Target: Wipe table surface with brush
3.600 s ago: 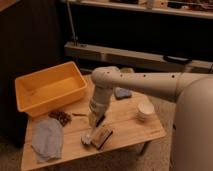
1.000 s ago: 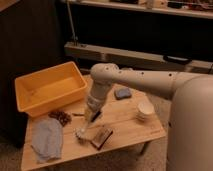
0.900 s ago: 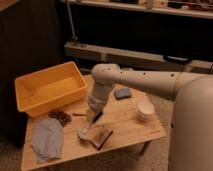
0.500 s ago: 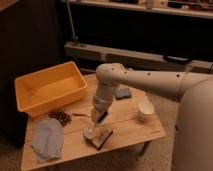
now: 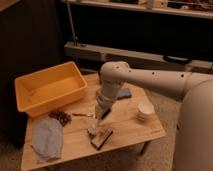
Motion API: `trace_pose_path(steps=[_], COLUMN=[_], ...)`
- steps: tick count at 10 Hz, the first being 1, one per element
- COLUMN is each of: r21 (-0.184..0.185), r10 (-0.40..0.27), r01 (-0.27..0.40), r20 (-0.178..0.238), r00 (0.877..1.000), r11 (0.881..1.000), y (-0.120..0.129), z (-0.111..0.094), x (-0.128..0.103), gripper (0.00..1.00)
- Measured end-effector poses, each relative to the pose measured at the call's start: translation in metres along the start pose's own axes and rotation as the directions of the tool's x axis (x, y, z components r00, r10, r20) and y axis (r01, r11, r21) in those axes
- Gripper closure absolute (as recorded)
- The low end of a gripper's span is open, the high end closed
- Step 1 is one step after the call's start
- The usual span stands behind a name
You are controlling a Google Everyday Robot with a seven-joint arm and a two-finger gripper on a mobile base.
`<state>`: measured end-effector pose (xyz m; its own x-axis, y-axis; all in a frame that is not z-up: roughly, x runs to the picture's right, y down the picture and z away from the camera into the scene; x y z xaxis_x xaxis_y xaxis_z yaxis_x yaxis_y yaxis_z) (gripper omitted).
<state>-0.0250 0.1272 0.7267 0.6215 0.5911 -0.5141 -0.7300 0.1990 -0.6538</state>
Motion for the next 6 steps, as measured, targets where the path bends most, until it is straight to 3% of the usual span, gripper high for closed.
trace_pose_path(steps=[6], r21=[0.023], r10=[0.004], r01=[-0.005], r20=[0.026], r00=[1.0], r11=[1.0], y=[-0.012], z=[0.007], x=[-0.043], gripper=[1.0])
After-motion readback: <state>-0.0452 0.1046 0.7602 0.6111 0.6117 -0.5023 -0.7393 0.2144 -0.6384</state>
